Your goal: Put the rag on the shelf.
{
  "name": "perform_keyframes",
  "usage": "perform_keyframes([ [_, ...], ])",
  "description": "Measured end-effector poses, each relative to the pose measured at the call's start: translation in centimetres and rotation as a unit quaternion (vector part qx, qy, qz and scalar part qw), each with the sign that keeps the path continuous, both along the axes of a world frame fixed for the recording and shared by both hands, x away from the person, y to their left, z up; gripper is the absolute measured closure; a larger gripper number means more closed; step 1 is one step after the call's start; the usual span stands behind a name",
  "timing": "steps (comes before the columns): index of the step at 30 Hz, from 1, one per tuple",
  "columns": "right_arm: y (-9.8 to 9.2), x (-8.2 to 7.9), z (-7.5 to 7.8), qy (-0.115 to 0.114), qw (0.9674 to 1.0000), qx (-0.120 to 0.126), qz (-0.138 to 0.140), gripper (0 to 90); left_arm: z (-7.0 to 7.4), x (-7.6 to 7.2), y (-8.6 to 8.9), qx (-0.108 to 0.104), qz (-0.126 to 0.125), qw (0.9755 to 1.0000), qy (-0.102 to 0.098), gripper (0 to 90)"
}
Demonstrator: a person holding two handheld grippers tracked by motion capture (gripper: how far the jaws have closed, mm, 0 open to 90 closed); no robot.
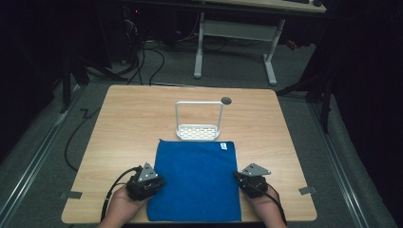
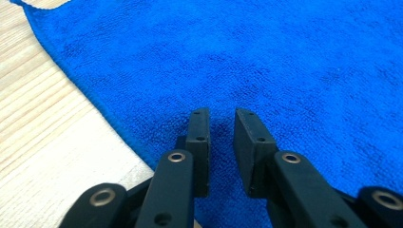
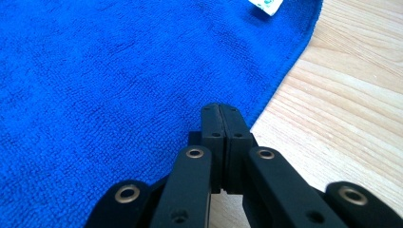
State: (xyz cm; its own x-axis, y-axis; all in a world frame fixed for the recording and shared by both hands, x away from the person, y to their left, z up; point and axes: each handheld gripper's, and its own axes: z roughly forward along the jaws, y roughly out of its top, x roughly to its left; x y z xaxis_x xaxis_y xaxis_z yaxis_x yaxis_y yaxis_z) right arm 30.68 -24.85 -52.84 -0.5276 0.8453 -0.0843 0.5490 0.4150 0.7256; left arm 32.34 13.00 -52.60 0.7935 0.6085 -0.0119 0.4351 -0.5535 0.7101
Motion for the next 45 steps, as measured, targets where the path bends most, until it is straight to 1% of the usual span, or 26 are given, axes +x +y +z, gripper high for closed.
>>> perform_keyframes([
  [7,-0.3,-0.3,0.0,0.0,1.0,-0.002,0.0,90.0,0.0,-0.8,0.0,-0.005,-0.005,1.0,0.003,76.7],
  [10,-0.4,-0.7,0.1,0.006,1.0,-0.003,0.002,89.9,0.0,-1.2,0.1,-0.009,-0.006,0.9999,0.007,76.7],
  [11,-0.5,-0.8,0.1,0.005,1.0,-0.004,0.004,89.9,0.0,-1.6,0.0,-0.012,-0.009,0.9998,0.01,76.7],
  [15,-0.7,-1.3,0.2,0.005,0.9999,-0.007,0.01,89.5,0.0,-2.3,-0.1,-0.013,-0.016,0.9997,0.015,76.2],
  [18,-0.8,-1.3,0.2,0.006,0.9999,-0.003,0.009,89.4,0.1,-2.3,-0.2,-0.012,-0.019,0.9995,0.021,74.2],
  [19,-0.8,-1.2,0.2,0.008,0.9999,0.001,0.008,87.0,0.2,-2.3,-0.2,-0.014,-0.014,0.9995,0.023,72.2],
  [21,-0.8,-1.2,0.2,0.006,0.9999,0.008,0.01,84.8,0.6,-2.1,-0.1,-0.023,-0.004,0.9997,0.007,72.0],
  [23,-1.0,-1.1,0.4,-0.003,0.9998,0.017,0.01,82.7,0.9,-1.9,0.2,-0.036,0.014,0.9992,-0.007,71.4],
  [24,-1.2,-1.0,0.5,-0.006,0.9998,0.02,0.007,82.3,1.2,-1.6,0.3,-0.044,0.031,0.9984,-0.018,70.4],
  [26,-1.5,-0.7,0.6,-0.009,0.9993,0.036,0.003,81.4,1.5,-0.9,0.5,-0.056,0.054,0.9965,-0.029,69.0],
  [27,-1.6,-0.6,0.6,-0.011,0.9992,0.039,-0.001,80.7,1.5,-0.5,0.5,-0.054,0.064,0.9958,-0.039,69.0],
  [30,-1.7,-0.4,0.5,-0.01,0.9991,0.041,-0.005,80.0,1.5,0.7,0.1,-0.046,0.088,0.994,-0.047,68.8],
  [31,-1.7,-0.4,0.5,-0.012,0.9991,0.04,-0.006,79.8,1.4,1.0,0.0,-0.045,0.094,0.9934,-0.047,68.4],
  [32,-1.7,-0.4,0.5,-0.012,0.9991,0.04,-0.006,79.8,1.4,1.0,0.0,-0.045,0.094,0.9934,-0.047,68.2],
  [33,-1.6,-0.5,0.5,-0.017,0.9991,0.039,-0.004,79.1,1.3,1.4,-0.1,-0.042,0.1,0.993,-0.047,67.9],
  [34,-1.5,-0.5,0.6,-0.019,0.9991,0.039,-0.004,78.4,1.1,2.2,-0.3,-0.035,0.111,0.9921,-0.045,67.8],
  [35,-1.5,-0.5,0.6,-0.022,0.999,0.038,-0.003,77.8,1.1,2.7,-0.4,-0.031,0.118,0.9915,-0.046,67.9],
  [36,-1.5,-0.5,0.6,-0.025,0.999,0.038,-0.002,77.5,1.2,3.3,-0.5,-0.03,0.123,0.9909,-0.045,68.3],
  [37,-1.5,-0.5,0.6,-0.025,0.999,0.038,-0.002,77.5,1.2,3.3,-0.5,-0.03,0.123,0.9909,-0.045,68.4],
  [38,-1.5,-0.5,0.6,-0.026,0.9989,0.039,-0.002,77.3,1.1,3.8,-0.5,-0.033,0.13,0.9898,-0.046,68.4],
  [39,-1.5,-0.4,0.6,-0.026,0.9988,0.041,-0.001,77.4,1.1,4.8,-0.6,-0.043,0.14,0.9884,-0.042,68.7],
  [40,-1.5,-0.4,0.6,-0.026,0.9988,0.042,-0.001,77.4,1.1,5.3,-0.6,-0.044,0.143,0.988,-0.04,68.8],
  [41,-1.5,-0.4,0.7,-0.027,0.9988,0.041,-0.002,77.4,1.1,5.9,-0.7,-0.046,0.147,0.9871,-0.043,69.3],
  [42,-1.5,-0.4,0.7,-0.027,0.9987,0.043,-0.003,77.3,1.1,5.9,-0.7,-0.046,0.147,0.9871,-0.043,69.6],
  [43,-1.5,-0.4,0.7,-0.027,0.9987,0.044,-0.003,77.3,1.1,6.8,-1.0,-0.046,0.151,0.9866,-0.041,69.6],
  [45,-1.5,-0.3,0.7,-0.026,0.9987,0.044,-0.002,74.9,1.1,7.6,-1.2,-0.047,0.156,0.9856,-0.046,69.7],
])
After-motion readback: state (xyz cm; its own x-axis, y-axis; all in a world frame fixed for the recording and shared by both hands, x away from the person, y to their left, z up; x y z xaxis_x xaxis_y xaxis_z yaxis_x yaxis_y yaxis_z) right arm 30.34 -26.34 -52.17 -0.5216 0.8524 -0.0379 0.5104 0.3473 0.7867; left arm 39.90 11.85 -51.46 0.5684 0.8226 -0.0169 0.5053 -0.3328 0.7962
